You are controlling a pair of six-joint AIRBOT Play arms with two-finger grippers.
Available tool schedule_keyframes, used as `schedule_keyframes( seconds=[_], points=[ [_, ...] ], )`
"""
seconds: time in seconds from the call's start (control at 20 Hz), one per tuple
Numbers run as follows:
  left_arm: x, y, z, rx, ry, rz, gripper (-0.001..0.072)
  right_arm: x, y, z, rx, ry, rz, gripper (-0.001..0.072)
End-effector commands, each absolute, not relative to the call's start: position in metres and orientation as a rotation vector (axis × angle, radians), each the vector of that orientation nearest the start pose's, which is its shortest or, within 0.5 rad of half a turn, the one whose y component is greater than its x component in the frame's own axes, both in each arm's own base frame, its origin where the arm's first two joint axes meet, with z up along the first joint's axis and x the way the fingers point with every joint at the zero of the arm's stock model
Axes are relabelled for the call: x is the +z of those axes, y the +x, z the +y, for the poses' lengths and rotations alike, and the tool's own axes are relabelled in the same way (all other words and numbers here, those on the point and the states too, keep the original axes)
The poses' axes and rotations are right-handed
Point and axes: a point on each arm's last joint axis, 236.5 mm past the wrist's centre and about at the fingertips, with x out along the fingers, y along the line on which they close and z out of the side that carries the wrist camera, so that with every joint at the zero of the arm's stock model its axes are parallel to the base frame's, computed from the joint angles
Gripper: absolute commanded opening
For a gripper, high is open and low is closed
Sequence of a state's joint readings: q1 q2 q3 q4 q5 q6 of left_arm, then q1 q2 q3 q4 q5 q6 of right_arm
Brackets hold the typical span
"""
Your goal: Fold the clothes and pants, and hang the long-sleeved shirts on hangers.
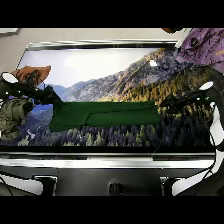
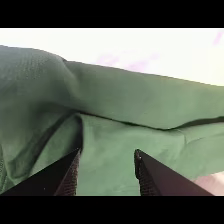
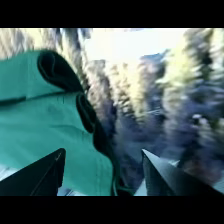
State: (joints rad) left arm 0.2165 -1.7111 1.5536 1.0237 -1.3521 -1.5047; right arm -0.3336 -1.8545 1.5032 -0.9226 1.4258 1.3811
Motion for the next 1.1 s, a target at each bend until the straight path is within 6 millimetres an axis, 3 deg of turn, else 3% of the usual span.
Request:
schedule_keyframes(
  seconds=[0.0,0.1,0.2,0.25,0.35,0.4,0.45,0.5,0.55,0.6,0.75,0.95,1.05],
  points=[
    [-0.003,0.458,-0.021,-0.205,-0.599,1.366,0.0406,-0.088,0.426,0.032,0.433,0.887,1.535,0.0556],
    [-0.002,0.458,-0.021,-0.205,-0.598,1.364,0.0406,-0.102,0.426,0.044,0.436,0.891,1.54,0.0537],
    [-0.001,0.458,-0.022,-0.207,-0.601,1.362,0.0406,-0.11,0.429,0.055,0.424,0.876,1.534,0.0455],
    [-0.001,0.458,-0.023,-0.211,-0.602,1.362,0.0406,-0.111,0.43,0.061,0.432,0.862,1.535,0.0355],
    [0.001,0.459,-0.029,-0.223,-0.603,1.36,0.0405,-0.105,0.435,0.069,0.437,0.84,1.51,0.0078],
    [0.001,0.459,-0.035,-0.233,-0.595,1.365,0.0391,-0.098,0.441,0.068,0.422,0.835,1.485,0.0029],
    [0.0,0.458,-0.043,-0.248,-0.584,1.371,0.0362,-0.087,0.446,0.064,0.39,0.829,1.457,0.0029],
    [-0.001,0.458,-0.053,-0.263,-0.57,1.377,0.0303,-0.073,0.45,0.057,0.348,0.809,1.439,0.0028],
    [-0.002,0.458,-0.066,-0.273,-0.564,1.385,0.0065,-0.061,0.449,0.049,0.296,0.787,1.437,0.0028],
    [-0.005,0.46,-0.081,-0.274,-0.568,1.39,0.0017,-0.047,0.445,0.041,0.255,0.749,1.434,0.0028],
    [-0.018,0.462,-0.147,-0.317,-0.544,1.399,0.0016,0.0,0.431,0.013,0.134,0.621,1.387,0.0028],
    [-0.031,0.444,-0.277,-0.516,-0.608,1.418,0.0016,0.063,0.412,-0.008,0.039,0.514,1.276,0.0028],
    [-0.034,0.433,-0.338,-0.587,-0.678,1.403,0.0016,0.085,0.401,-0.015,0.001,0.488,1.239,0.0028]
  ],
)
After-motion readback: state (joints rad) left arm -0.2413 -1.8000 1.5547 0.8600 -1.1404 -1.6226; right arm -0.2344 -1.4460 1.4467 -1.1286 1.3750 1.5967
